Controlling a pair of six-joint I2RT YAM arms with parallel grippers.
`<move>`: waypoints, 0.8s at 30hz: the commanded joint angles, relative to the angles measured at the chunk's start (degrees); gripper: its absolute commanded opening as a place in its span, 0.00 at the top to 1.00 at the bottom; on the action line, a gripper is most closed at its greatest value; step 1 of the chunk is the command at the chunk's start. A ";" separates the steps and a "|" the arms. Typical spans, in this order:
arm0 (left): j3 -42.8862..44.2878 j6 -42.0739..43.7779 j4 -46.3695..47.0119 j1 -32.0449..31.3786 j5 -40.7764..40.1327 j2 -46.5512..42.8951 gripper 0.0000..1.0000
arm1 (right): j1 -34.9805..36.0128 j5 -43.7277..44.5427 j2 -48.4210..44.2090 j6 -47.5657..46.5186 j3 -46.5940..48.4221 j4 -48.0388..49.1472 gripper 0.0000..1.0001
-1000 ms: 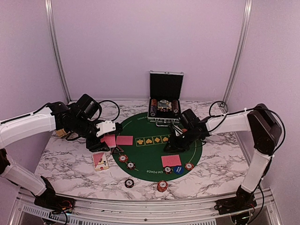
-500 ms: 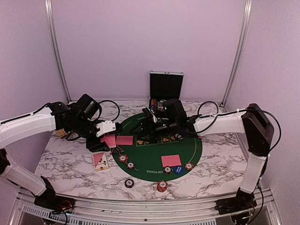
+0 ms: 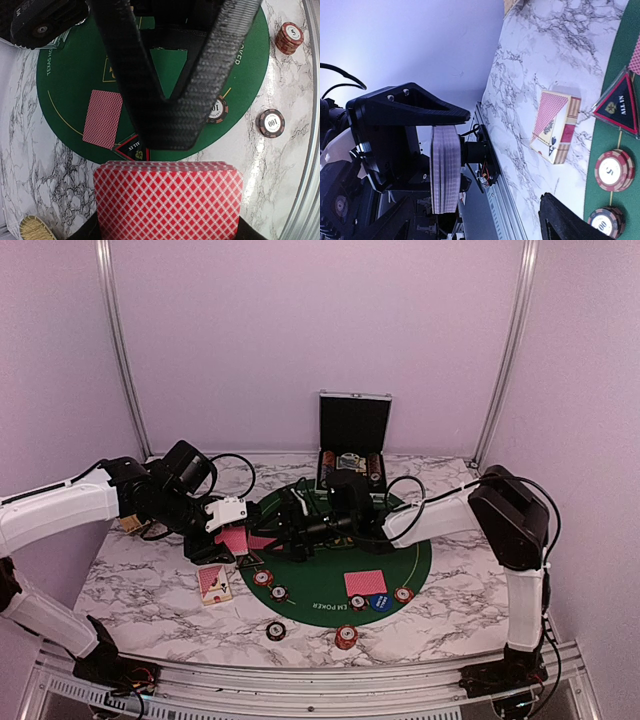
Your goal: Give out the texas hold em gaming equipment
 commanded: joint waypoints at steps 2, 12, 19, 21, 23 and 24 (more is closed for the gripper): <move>1.24 -0.26 -0.62 0.27 0.82 -0.27 1.00 | 1.11 -1.81 0.53 3.80 1.95 6.90 0.16; 1.59 -0.70 -0.51 0.26 0.59 0.01 1.00 | 2.15 -2.37 3.28 4.48 4.99 6.75 0.16; 1.57 -1.03 -0.57 0.30 0.66 -0.05 1.00 | 3.46 -2.50 6.03 5.93 8.03 8.10 0.16; 1.64 -1.04 -0.53 0.26 0.77 0.04 1.00 | 3.89 -2.39 6.82 6.39 9.18 8.32 0.16; 1.68 -1.14 -0.46 0.26 0.96 0.07 1.00 | 4.22 -2.37 7.62 6.61 10.24 8.41 0.16; 1.68 -1.14 -0.48 0.26 0.91 0.09 1.00 | 4.43 -2.31 8.05 6.72 10.79 8.41 0.16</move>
